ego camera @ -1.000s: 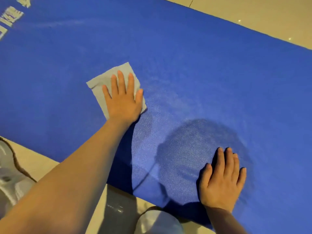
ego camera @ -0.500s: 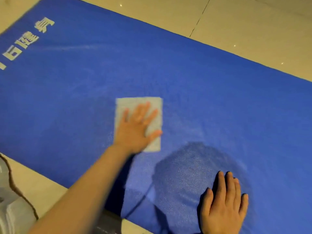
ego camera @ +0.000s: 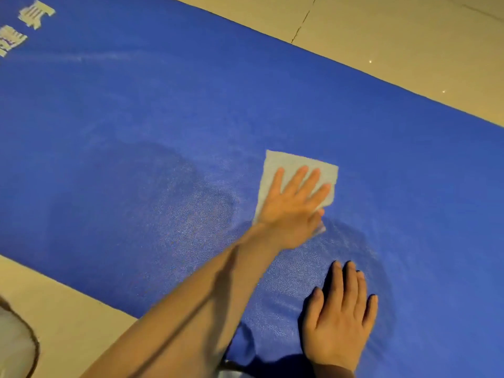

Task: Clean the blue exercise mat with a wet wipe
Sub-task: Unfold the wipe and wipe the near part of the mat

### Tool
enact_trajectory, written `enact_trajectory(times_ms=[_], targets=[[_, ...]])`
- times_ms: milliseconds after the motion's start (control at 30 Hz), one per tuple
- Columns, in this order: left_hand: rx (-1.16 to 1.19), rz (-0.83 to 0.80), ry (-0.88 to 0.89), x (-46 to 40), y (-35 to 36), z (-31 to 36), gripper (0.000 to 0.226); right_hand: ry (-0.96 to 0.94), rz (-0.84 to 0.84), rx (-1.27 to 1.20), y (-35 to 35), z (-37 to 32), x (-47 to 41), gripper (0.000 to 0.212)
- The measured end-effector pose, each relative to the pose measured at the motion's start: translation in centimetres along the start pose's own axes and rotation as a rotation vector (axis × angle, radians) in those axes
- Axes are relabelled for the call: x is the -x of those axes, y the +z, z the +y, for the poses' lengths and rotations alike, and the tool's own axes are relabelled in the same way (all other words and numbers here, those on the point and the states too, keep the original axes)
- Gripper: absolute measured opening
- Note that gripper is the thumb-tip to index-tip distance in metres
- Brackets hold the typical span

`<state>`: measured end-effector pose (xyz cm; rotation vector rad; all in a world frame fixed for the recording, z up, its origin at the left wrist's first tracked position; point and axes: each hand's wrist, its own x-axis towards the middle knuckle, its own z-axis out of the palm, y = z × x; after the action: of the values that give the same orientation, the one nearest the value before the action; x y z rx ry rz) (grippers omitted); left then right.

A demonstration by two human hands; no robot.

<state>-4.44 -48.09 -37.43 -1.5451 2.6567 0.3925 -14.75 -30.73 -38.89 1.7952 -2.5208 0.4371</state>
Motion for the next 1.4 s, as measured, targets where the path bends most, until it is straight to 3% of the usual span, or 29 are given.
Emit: enact_trajectory(times_ms=[100, 233, 300, 433, 533, 633, 700, 767, 900, 967, 1100, 1167, 1300, 1400], targets=[[-0.051, -0.103, 0.252, 1.2, 1.0, 3.3, 0.057, 0.002, 0.014, 0.004, 0.0, -0.1, 0.0, 0.055], [-0.152, -0.091, 0.319, -0.3, -1.0, -1.4, 0.054, 0.007, -0.015, -0.018, -0.2, -0.1, -0.1, 0.057], [-0.124, -0.046, 0.170, -1.1, -2.0, -5.8, 0.052, 0.005, -0.041, -0.016, -0.4, 0.0, 0.0, 0.058], [0.063, -0.053, -0.409, 1.2, -4.8, -16.0, 0.054, 0.027, -0.038, -0.030, -0.3, -0.3, 0.0, 0.058], [0.142, 0.012, -0.575, 4.3, -4.6, -18.6, 0.054, 0.034, -0.029, -0.033, -0.4, -0.4, -0.1, 0.058], [0.114, 0.038, -0.614, 5.7, -3.3, -16.0, 0.059, 0.019, -0.036, -0.018, -0.5, -0.4, -0.1, 0.058], [0.072, 0.007, -0.509, 5.8, -2.2, -12.4, 0.071, 0.008, -0.032, -0.012, -0.5, -0.4, -0.1, 0.059], [-0.043, -0.028, -0.248, 6.1, -1.1, -7.5, 0.075, 0.006, -0.017, -0.014, -0.4, -0.3, -0.1, 0.059], [-0.010, -0.073, 0.126, 8.3, 1.8, 2.4, 0.059, 0.020, 0.037, -0.003, 0.0, -0.2, 0.1, 0.057], [-0.046, -0.110, 0.229, 7.8, 1.5, 2.6, 0.059, 0.005, 0.057, 0.000, 0.1, -0.3, 0.0, 0.056], [-0.130, -0.065, 0.433, 3.5, 0.3, -3.3, 0.055, -0.002, 0.016, -0.012, -0.2, -0.2, -0.1, 0.057], [-0.139, -0.014, 0.312, 0.3, -1.1, -6.5, 0.059, -0.003, 0.001, -0.009, -0.3, -0.2, 0.0, 0.058], [0.019, 0.016, -0.252, -3.8, -4.1, -14.6, 0.073, -0.008, 0.021, 0.031, 0.1, 0.1, 0.0, 0.057], [0.048, 0.022, -0.458, -3.6, -4.7, -18.3, 0.069, -0.030, 0.061, 0.051, 0.5, 0.0, -0.2, 0.057]])
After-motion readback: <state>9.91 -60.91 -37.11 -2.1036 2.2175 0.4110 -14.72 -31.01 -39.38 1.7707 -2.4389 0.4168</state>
